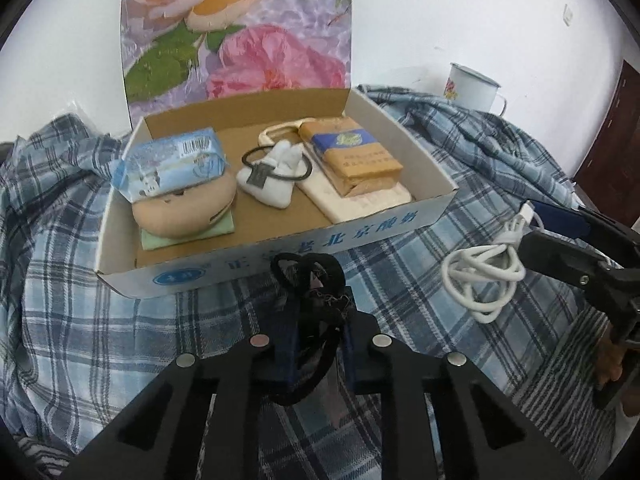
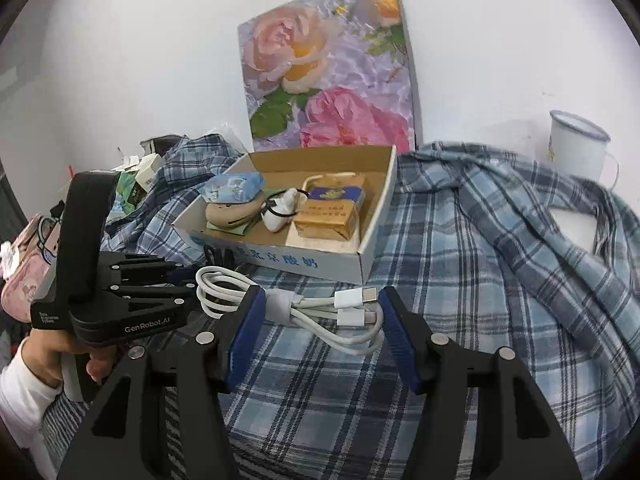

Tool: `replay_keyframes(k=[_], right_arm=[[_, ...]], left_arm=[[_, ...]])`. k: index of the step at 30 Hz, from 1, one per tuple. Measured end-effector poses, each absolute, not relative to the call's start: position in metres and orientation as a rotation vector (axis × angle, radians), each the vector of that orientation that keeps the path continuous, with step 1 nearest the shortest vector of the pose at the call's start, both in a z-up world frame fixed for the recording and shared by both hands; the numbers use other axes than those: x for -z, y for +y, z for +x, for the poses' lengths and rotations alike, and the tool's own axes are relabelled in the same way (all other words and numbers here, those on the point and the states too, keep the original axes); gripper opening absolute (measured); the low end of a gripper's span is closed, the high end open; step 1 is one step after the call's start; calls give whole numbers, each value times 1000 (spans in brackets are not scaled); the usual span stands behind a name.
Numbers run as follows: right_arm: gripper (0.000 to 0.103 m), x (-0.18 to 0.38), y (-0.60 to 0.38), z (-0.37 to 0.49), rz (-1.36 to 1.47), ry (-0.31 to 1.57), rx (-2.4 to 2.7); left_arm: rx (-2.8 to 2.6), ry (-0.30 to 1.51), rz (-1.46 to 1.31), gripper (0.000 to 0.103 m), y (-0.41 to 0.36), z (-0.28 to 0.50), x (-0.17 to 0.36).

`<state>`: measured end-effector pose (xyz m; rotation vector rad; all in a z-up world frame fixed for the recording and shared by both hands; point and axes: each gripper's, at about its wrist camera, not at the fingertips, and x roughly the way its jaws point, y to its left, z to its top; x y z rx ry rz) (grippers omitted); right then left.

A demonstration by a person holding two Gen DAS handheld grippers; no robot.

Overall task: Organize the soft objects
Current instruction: 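Lift the black cable and white cable off the shirt with both grippers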

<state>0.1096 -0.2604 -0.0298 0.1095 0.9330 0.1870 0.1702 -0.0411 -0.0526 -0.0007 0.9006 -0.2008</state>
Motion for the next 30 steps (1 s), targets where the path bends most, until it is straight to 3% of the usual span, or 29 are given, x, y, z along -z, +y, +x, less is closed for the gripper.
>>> replay_keyframes(k=[18, 21, 27, 29, 30], right_arm=[[58, -14, -234, 92, -9, 707, -197], [33, -28, -227, 91, -25, 665, -198], [33, -47, -216, 94, -70, 666, -204], [44, -44, -215, 93, -88, 684, -240], [68, -41, -215, 92, -90, 705, -255]], left_arm=[[209, 658, 36, 18, -46, 129, -13], [196, 608, 48, 18, -44, 120, -27], [154, 516, 62, 18, -35, 105, -60], [155, 500, 49, 18, -32, 100, -68], [152, 491, 44, 18, -30, 96, -70]])
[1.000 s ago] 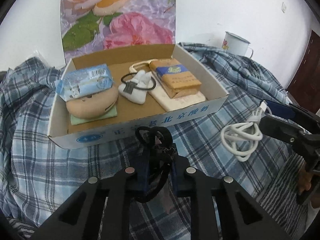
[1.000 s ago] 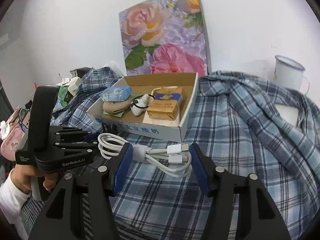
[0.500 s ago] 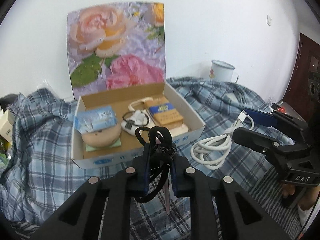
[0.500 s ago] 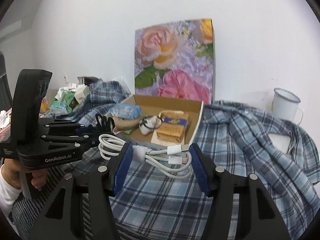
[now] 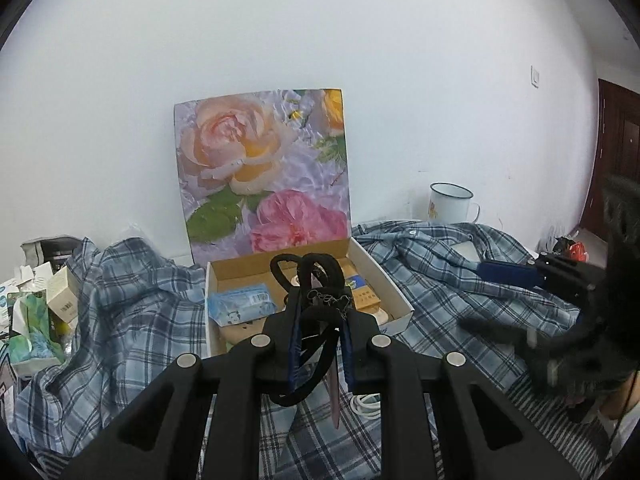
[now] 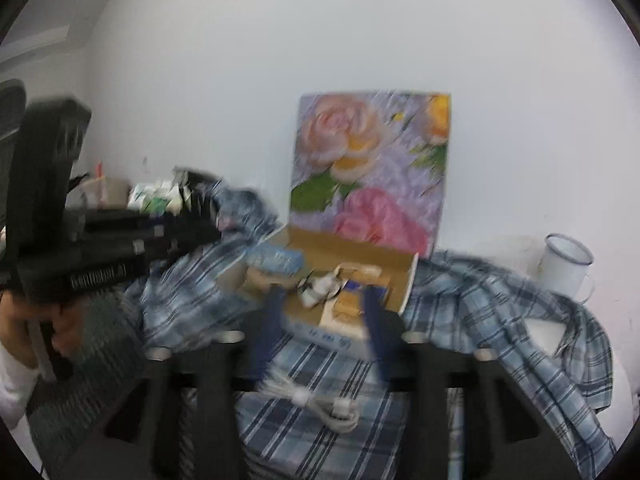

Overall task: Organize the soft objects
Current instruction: 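Lift the black cable and white cable off the shirt with both grippers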

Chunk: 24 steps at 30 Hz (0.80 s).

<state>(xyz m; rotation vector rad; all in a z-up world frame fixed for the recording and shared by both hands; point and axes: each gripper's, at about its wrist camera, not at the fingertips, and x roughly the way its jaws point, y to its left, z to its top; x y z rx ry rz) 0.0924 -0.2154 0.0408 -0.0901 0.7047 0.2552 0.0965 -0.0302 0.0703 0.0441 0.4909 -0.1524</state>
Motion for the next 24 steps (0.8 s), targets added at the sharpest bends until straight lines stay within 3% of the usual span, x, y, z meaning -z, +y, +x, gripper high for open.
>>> replay_keyframes(k=[1, 14, 17, 19, 24], right_arm=[[84, -37, -215, 92, -99, 720, -271], [85, 40, -212, 119, -277, 1000, -544], [74, 58, -206, 124, -319, 1063, -590], [53, 70, -204, 127, -336, 1104, -613], [40, 84, -207, 132, -347, 1160, -656]], left_arm=[[152, 488, 43, 18, -29, 95, -71], [134, 484, 33, 18, -23, 86, -57], [124, 512, 19, 18, -19, 91, -45], [123, 530, 21, 18, -19, 94, -38], [114, 527, 51, 18, -24, 92, -36]])
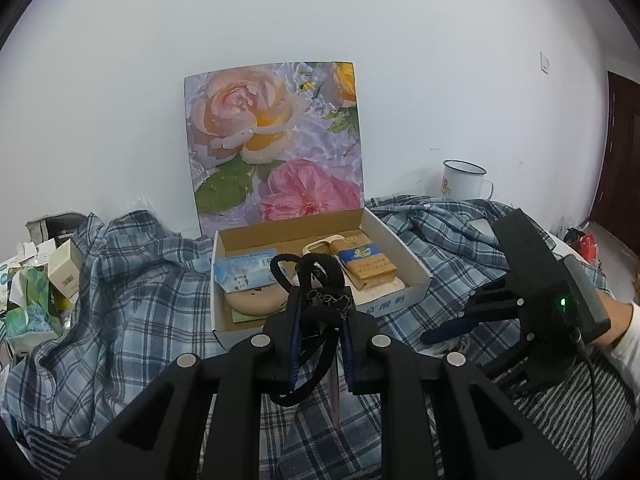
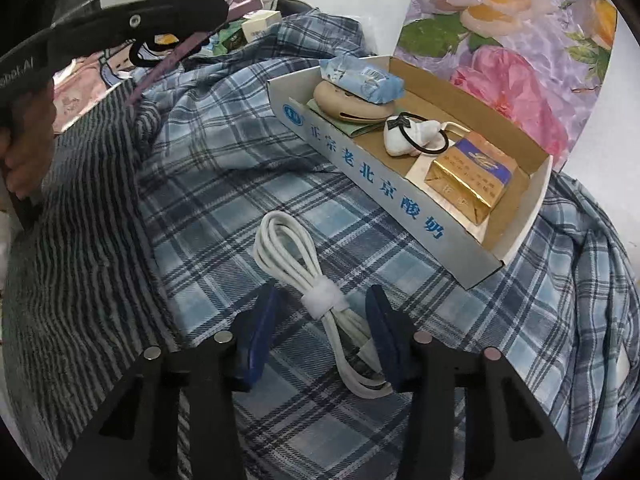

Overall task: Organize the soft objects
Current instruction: 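Lift the black cable and white cable off the shirt with both grippers, then carry both cables up and over the box with both grippers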

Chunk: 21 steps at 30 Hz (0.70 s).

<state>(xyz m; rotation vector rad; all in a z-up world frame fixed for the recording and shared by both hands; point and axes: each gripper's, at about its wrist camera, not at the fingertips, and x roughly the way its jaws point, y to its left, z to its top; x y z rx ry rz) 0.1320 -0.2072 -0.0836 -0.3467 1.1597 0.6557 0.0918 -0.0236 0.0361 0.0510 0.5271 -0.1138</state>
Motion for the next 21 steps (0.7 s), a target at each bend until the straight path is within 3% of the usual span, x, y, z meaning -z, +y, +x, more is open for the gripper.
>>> replay_keyframes(k=[1, 7, 13, 21], right_arm=[[33, 83, -209, 133, -343, 1162, -658], [18, 85, -211, 136, -304, 1191, -690], [18, 67, -209, 131, -270, 1129, -651], [18, 4, -209, 116, -198, 913, -557]], left_arm=[[114, 528, 52, 18, -24, 92, -36], [105, 524, 56, 18, -24, 91, -36], [72, 490, 74, 18, -21, 87, -40], [72, 466, 49, 18, -14, 82, -50]])
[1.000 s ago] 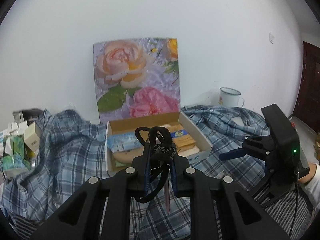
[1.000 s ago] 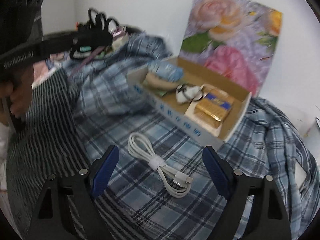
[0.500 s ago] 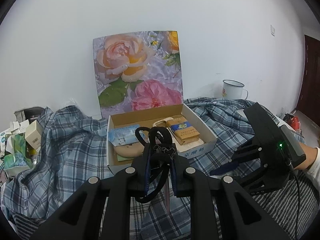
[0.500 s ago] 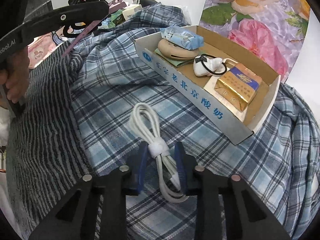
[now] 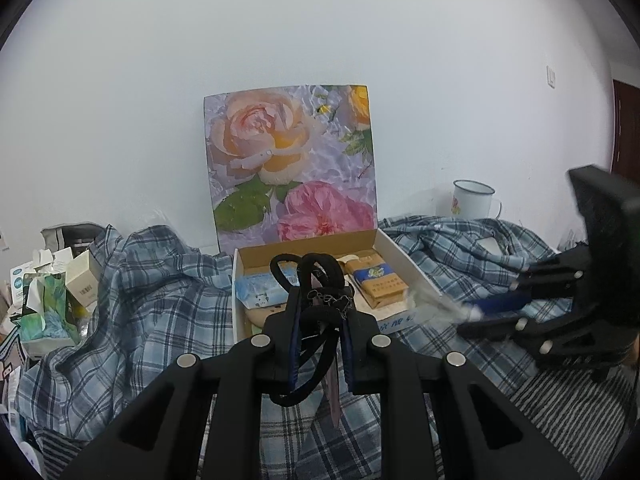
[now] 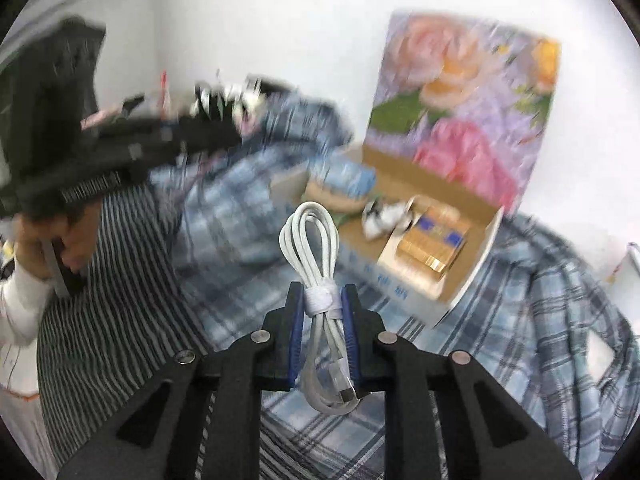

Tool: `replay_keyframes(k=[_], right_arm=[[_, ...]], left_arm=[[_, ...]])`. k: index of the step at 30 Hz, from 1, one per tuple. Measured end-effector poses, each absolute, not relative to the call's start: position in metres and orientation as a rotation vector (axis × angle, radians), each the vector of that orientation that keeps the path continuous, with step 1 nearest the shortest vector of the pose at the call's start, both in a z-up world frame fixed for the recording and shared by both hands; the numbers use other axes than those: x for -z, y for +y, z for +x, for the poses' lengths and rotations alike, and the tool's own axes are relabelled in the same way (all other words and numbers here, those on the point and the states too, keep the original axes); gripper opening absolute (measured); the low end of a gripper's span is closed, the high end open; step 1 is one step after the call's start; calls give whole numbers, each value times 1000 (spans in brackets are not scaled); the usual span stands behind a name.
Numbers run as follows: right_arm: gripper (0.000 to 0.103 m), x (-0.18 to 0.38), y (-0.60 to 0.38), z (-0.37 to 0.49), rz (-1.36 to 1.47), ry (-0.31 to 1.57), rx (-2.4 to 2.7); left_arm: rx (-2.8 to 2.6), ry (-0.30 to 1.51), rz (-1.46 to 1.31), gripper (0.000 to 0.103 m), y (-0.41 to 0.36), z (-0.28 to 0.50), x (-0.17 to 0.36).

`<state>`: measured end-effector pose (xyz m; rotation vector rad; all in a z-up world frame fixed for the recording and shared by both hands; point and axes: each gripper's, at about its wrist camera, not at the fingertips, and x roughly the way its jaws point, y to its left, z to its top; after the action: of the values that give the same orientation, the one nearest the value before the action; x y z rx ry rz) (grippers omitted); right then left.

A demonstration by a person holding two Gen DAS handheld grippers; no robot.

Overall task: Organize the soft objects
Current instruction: 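Carry both cables up and over the box with both grippers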

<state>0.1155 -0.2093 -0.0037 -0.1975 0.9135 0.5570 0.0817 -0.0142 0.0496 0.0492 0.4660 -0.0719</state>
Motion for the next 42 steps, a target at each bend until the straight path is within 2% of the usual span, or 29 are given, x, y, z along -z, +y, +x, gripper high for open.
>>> replay_keyframes(k=[7, 23, 31, 42], right_arm=[[18, -53, -208, 105, -136, 677, -430], [18, -174, -175, 97, -99, 322, -331], [18, -198, -164, 114, -115, 276, -254], [18, -196, -175, 144, -100, 285, -175]], left_arm=[[69, 425, 4, 18, 1, 69, -71], [11, 256, 13, 18, 15, 46, -163], [19, 180, 28, 18, 7, 53, -209], [38, 185, 19, 18, 2, 109, -221]])
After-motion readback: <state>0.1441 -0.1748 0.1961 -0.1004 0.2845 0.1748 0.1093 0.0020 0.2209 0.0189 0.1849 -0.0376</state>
